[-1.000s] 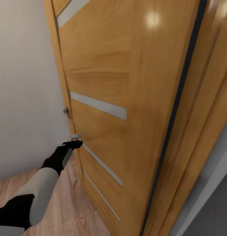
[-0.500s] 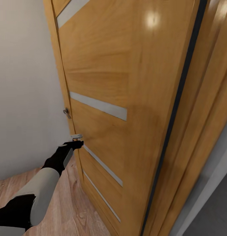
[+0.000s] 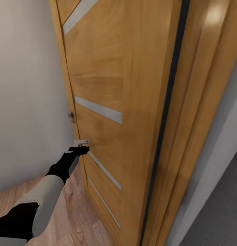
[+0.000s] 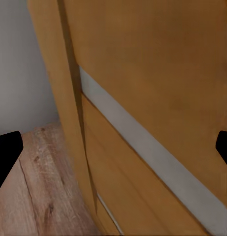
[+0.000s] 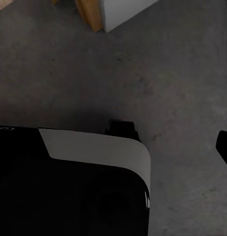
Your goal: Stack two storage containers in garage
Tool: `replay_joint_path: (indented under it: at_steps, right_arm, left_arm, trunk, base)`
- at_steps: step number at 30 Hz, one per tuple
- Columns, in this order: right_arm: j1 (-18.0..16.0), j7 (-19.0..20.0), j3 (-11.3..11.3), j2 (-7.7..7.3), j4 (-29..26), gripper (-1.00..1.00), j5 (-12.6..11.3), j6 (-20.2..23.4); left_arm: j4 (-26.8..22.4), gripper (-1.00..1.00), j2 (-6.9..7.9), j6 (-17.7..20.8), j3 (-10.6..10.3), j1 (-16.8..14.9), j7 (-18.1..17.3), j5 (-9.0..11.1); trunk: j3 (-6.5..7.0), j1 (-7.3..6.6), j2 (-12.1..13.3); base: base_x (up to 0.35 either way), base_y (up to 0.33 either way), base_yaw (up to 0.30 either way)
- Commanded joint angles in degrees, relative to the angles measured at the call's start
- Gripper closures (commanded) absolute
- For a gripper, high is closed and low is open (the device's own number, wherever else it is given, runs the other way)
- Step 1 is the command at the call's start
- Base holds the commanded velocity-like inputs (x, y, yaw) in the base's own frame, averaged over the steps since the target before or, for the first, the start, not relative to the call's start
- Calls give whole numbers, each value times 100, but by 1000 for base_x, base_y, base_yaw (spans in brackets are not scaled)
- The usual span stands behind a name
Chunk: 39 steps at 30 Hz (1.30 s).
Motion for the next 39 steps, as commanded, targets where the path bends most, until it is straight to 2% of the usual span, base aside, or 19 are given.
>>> replay_joint_path:
  at_steps: [1, 8, 18, 30, 34, 39]
  right_arm:
    - [-4, 2, 4, -1, 6, -100, 33, -17]
    - [-4, 2, 4, -1, 10, -100, 33, -17]
    - [-4, 2, 4, -1, 9, -100, 25, -17]
    - [-4, 2, 4, -1, 9, -100, 24, -17]
    - [-4, 1, 4, -1, 7, -100, 24, -17]
    - [-4, 2, 4, -1, 10, -100, 24, -17]
  left_arm:
    - [-16, -100, -138, 26, -1, -1, -36, 92]
    - [-18, -100, -218, 25, -19, -1, -36, 88]
    - [-10, -100, -241, 33, -280, -1, -27, 97]
    - [-2, -100, -444, 33, -317, -1, -35, 97]
    - [-1, -100, -478, 34, -564, -1, -30, 106]
    - [-1, -100, -521, 34, -684, -1, -27, 117]
  trunk:
    - [-2, 0, -3]
    - [12, 0, -3]
    - [13, 0, -3]
    - [13, 0, -3]
    - [13, 0, -3]
    - [13, 0, -3]
  base:
    - [0, 0, -137]
    - [0, 0, -77]
    - [0, 0, -4]
    - [0, 0, 0]
    - [0, 0, 0]
    - [0, 0, 0]
